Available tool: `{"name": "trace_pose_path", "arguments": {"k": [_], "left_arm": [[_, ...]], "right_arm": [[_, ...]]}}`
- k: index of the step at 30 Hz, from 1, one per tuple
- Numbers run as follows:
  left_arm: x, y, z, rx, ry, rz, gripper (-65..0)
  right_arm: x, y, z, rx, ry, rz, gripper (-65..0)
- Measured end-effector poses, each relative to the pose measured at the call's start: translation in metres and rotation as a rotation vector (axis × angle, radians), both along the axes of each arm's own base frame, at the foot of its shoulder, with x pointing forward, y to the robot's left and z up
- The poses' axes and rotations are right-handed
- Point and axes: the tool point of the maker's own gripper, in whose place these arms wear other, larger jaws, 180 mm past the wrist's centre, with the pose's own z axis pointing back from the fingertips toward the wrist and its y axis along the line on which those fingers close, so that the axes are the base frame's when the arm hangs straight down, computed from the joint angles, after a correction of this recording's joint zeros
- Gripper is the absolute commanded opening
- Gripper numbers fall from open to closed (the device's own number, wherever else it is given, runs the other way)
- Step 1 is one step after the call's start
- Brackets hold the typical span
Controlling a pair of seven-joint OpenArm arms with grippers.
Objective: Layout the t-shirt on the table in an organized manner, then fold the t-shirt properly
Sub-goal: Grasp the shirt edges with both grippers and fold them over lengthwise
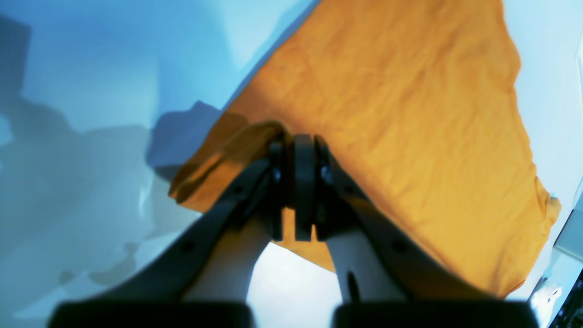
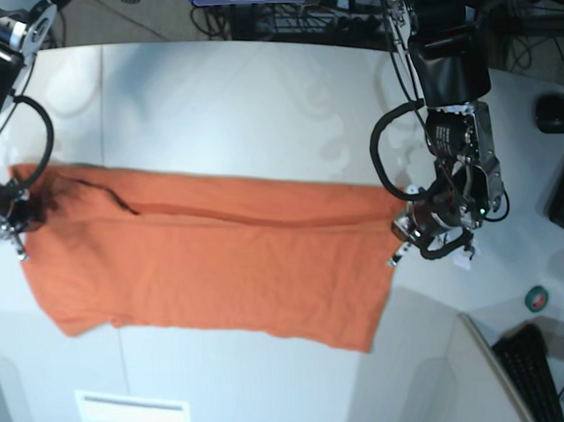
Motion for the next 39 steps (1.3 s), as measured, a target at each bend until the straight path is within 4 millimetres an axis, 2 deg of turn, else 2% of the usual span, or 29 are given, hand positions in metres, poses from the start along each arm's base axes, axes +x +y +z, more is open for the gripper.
{"name": "trace_pose_path", "arguments": {"k": [3,9,24,30,34,35,38,39], "left_arm": [[0.005,-0.001,-0.003,-0.01,0.009,0.002,-65.0],[0.009,0.0,-0.008,-0.01,0.016,0.016,-65.0],[0.012,0.0,-0.007,-0.007,0.01,0.016,-65.0],[0.015,-0.018,-0.006,0.021,0.009,-0.06,-65.0],[0.018,-0.016,-0.003,0.022,0.002,-0.053,-65.0],[0.02,-0.014,-0.002,0.025,-0.003,-0.051,-65.0],[0.022,-0.013,0.0,0.027,-0.008,-0.05,-65.0],[0.021,-0.014,0.0,0.025,-0.007,-0.051,-59.7]], "right_arm": [[0.007,0.007,-0.004,-0.007,-0.015,0.005,-65.0],[0.005,-0.001,-0.007,-0.034,-0.012,-0.014,-65.0],[0.01,-0.007,-0.004,-0.056,-0.033,-0.029,-65.0],[0.01,-0.007,-0.004,-0.056,-0.032,-0.03,-65.0],[0.008,-0.009,-0.005,-0.056,-0.031,-0.034,-65.0],[0.007,-0.008,-0.005,-0.055,-0.028,-0.034,-63.9],[0.007,-0.007,-0.006,-0.054,-0.027,-0.035,-48.2],[0.007,-0.008,-0.006,-0.054,-0.028,-0.037,-44.0]]}}
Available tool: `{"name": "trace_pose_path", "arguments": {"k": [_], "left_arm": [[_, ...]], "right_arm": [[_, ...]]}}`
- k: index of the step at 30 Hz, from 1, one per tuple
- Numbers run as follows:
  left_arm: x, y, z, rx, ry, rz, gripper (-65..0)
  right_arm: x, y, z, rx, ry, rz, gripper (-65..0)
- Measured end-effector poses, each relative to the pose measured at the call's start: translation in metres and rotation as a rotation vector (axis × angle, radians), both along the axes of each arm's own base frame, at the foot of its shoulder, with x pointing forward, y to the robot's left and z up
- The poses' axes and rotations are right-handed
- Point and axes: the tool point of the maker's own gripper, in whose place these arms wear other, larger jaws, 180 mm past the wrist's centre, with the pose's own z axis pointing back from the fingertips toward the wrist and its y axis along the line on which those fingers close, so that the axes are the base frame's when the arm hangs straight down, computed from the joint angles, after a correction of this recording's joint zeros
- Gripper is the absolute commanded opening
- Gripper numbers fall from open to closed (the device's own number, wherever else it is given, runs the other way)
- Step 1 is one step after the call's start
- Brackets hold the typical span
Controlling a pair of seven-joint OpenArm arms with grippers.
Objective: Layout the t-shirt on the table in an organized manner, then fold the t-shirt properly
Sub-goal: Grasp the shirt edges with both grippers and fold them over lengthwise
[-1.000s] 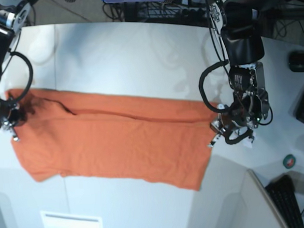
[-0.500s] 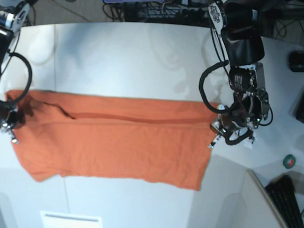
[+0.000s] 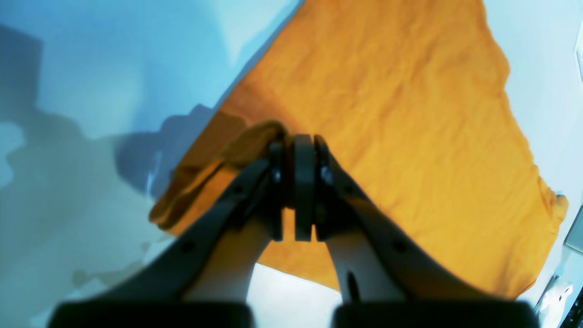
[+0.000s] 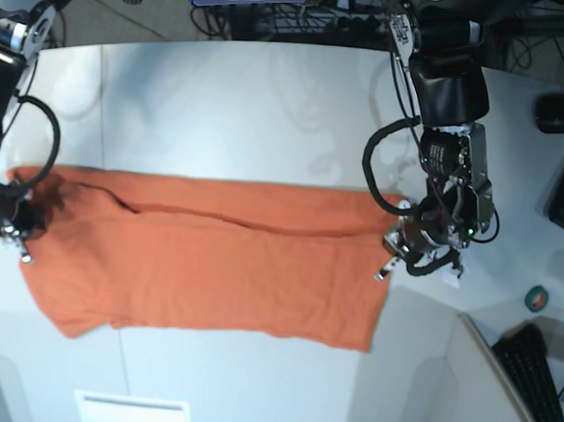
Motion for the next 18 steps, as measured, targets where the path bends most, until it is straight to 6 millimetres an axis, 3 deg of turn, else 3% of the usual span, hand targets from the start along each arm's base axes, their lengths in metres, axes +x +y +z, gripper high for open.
{"name": "trace_pose_path", "arguments": {"k": [3,6,8,11,14,18], "left_arm": [[0.0,0.0,0.0,0.0,0.0,0.0,-36.5],[0.001,0.001,0.004,0.008,-0.011,0.003,-16.6],[0.005,0.003,0.016,0.019,-0.047,0.003,-9.1],[0.013,0.01,0.046,0.044,-0.147,0.008,-5.4],[0.001,0.025,0.066,0.066,-0.22,0.057,-5.4],[-0.043,0.029,0.038,0.045,-0.136,0.101,-5.4]], "right_arm": [[-0.002,-0.001,-0.001,-0.007,0.001,-0.002,-32.7],[-0.004,-0.003,0.003,-0.02,-0.009,0.002,-30.6],[-0.005,-0.006,0.011,-0.034,-0.032,-0.001,-30.6],[-0.013,-0.022,0.032,-0.066,-0.106,-0.07,-30.3],[-0.034,-0.03,0.045,-0.102,-0.14,-0.117,-30.3],[-0.061,-0.014,0.043,-0.11,-0.133,-0.106,-30.3]]}}
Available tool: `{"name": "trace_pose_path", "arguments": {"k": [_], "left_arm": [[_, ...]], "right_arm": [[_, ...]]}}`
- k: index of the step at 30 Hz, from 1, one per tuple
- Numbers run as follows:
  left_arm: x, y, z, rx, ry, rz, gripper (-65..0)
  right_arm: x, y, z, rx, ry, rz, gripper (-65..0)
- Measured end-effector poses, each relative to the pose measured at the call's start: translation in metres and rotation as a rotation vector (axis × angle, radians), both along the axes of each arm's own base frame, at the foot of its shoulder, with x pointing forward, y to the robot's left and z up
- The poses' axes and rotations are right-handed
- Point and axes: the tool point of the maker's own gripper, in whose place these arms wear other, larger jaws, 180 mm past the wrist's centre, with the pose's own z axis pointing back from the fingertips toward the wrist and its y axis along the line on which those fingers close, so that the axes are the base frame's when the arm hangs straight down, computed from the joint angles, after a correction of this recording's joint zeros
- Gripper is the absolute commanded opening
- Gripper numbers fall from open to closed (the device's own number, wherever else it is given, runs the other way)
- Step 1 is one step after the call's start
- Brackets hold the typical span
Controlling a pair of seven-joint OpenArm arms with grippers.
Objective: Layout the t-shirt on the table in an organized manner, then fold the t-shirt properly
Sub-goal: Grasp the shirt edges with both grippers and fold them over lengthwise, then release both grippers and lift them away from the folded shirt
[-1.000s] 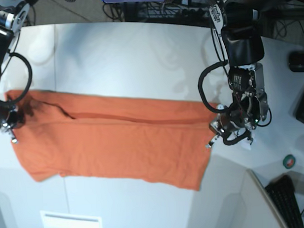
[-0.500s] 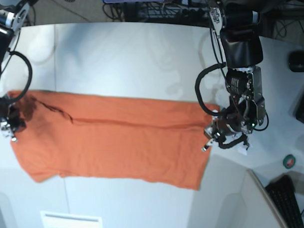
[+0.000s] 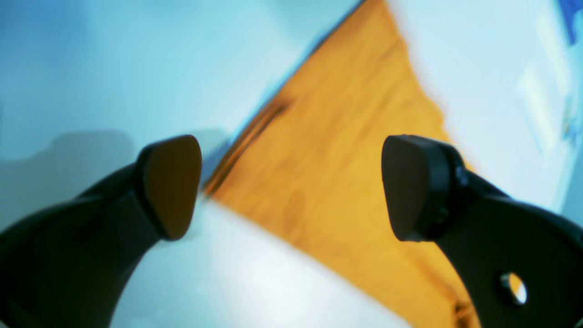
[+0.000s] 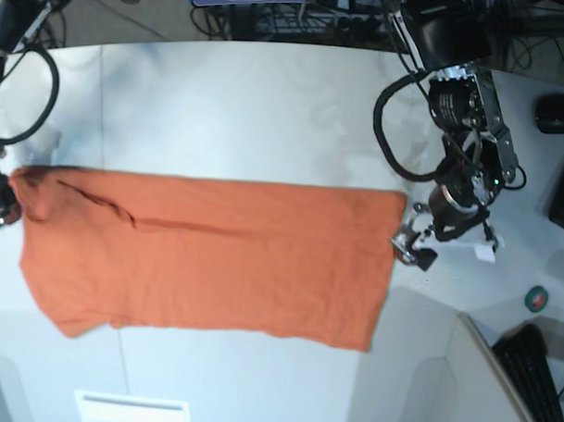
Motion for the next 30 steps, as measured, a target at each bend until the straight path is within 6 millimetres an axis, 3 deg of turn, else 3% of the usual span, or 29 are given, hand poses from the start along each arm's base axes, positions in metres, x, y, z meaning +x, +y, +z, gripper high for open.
{"name": "trace_pose_path", "arguments": {"k": [4,8,11,18,24,26,30], "left_arm": [[-0.019,0.013,-0.017,0.003,0.046,0.038,-5.4],[-0.032,0.009,-0.042,-0.027,0.12,0.041,-5.4],[-0.035,0.006,-0.053,-0.01,0.113,0.027,-5.6],[-0.034,0.015,-0.069,0.014,0.109,0.065,-5.6],[-0.02,-0.009,-0.07,0.017,0.109,-0.017,-5.9],[-0.015,-0.012,-0.072,0.006,0.111,-0.02,-10.0],[-0.01,-0.012,-0.08,-0.006,0.128,-0.012,-25.8]], "right_arm": [[-0.03,0.011,-0.019,0.055,0.035,-0.06,-30.2],[-0.052,0.019,-0.048,0.138,0.094,-0.131,-27.5],[-0.051,0.019,-0.063,0.181,0.113,-0.158,-23.4],[-0.042,0.014,-0.085,0.252,0.151,-0.181,-23.1],[-0.025,-0.002,-0.089,0.227,0.119,-0.219,-23.0],[-0.023,-0.004,-0.088,0.224,0.115,-0.219,-23.0],[-0.02,-0.004,-0.087,0.219,0.11,-0.222,-23.0]]}}
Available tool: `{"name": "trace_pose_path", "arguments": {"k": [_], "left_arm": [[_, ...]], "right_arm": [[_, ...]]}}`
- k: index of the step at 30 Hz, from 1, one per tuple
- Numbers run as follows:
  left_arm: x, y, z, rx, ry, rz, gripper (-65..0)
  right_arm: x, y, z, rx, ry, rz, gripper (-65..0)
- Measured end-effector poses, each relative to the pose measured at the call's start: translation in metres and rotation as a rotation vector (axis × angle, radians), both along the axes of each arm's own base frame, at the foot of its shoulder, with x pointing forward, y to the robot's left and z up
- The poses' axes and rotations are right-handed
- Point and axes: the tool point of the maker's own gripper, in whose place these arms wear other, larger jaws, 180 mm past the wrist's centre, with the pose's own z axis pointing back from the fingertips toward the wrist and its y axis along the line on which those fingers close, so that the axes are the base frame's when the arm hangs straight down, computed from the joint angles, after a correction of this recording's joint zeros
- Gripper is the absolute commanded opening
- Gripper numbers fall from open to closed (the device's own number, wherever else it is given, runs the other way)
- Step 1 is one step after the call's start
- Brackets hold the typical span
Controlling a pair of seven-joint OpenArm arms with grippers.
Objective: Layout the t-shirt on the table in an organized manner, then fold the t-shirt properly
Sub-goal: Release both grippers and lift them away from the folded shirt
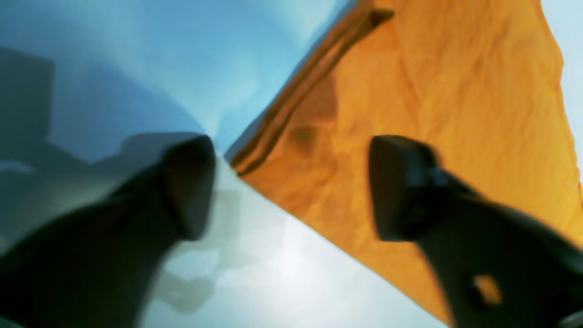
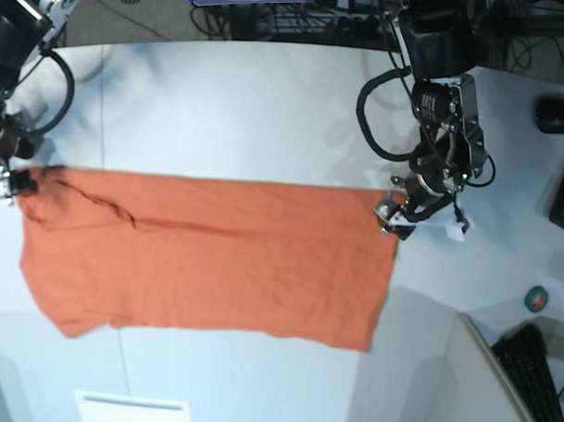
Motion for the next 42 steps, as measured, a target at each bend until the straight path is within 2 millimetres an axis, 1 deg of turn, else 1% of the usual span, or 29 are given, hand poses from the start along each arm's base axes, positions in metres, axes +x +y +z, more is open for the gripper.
{"name": "trace_pose_path", "arguments": {"k": [2,4,6,7,8,10,11,12,17,19,22,25,29,30,32,34,36,38,41,42], "left_arm": [[0.002,0.0,-0.002,-0.003,0.006,0.003,-31.3],[0.006,-0.001,-0.004,-0.012,0.012,0.004,-35.1],[0.008,-0.003,-0.005,-0.017,0.015,0.004,-38.5],[0.007,-0.003,-0.006,-0.018,0.017,0.005,-41.5],[0.006,-0.003,-0.007,-0.018,0.02,0.006,-45.3],[0.005,-0.003,-0.009,-0.019,0.025,0.006,-56.3],[0.004,-0.004,-0.009,-0.023,0.03,0.004,-62.2],[0.003,-0.005,-0.01,-0.029,0.032,0.005,-65.0],[0.003,-0.005,-0.011,-0.036,0.032,0.01,-65.0],[0.003,-0.005,-0.01,-0.036,0.032,0.01,-65.0],[0.003,-0.006,-0.01,-0.035,0.031,0.007,-65.0],[0.002,-0.006,-0.01,-0.036,0.033,0.005,-65.0],[-0.015,-0.006,-0.012,-0.033,0.037,-0.004,-65.0],[-0.022,-0.007,-0.013,-0.041,0.049,-0.011,-65.0],[-0.034,-0.008,-0.011,-0.054,0.072,-0.031,-65.0],[-0.051,-0.009,-0.009,-0.052,0.1,-0.048,-65.0],[-0.069,-0.008,-0.008,-0.039,0.111,-0.057,-65.0],[-0.088,-0.008,-0.007,-0.027,0.123,-0.063,-65.0],[-0.105,-0.004,-0.005,0.001,0.136,-0.072,-65.0],[-0.11,-0.004,-0.004,0.003,0.14,-0.075,-65.0]], "right_arm": [[0.003,0.0,0.001,-0.002,-0.001,0.003,-23.1],[0.008,-0.001,0.002,-0.009,-0.01,-0.006,-23.3],[0.008,-0.003,0.0,-0.014,-0.014,-0.024,-23.4],[0.008,-0.004,-0.001,-0.018,-0.015,-0.029,-23.6],[0.008,-0.004,-0.001,-0.018,-0.015,-0.028,-23.7],[0.007,-0.005,-0.001,-0.018,-0.015,-0.031,-25.4],[0.007,-0.005,-0.001,-0.018,-0.015,-0.034,-28.2],[0.006,-0.006,-0.001,-0.021,-0.014,-0.037,-32.1],[0.0,-0.009,-0.006,-0.04,0.011,-0.055,-55.8],[0.002,-0.007,-0.011,-0.027,0.013,-0.065,-64.7],[0.007,-0.005,-0.014,-0.005,0.009,-0.071,-65.0],[0.003,-0.011,-0.013,-0.013,0.016,-0.07,-65.0],[-0.006,-0.012,-0.012,-0.017,0.032,-0.051,-65.0],[-0.01,-0.011,-0.009,-0.014,0.037,-0.032,-65.0],[-0.022,-0.014,-0.003,-0.036,0.047,-0.01,-65.0],[-0.035,-0.018,0.0,-0.06,0.066,0.005,-65.0],[-0.048,-0.018,0.001,-0.062,0.085,0.023,-65.0],[-0.063,-0.016,-0.002,-0.059,0.112,0.031,-65.0],[-0.087,-0.012,-0.011,-0.038,0.163,0.042,-65.0],[-0.093,-0.012,-0.01,-0.043,0.169,0.044,-65.0]]}}
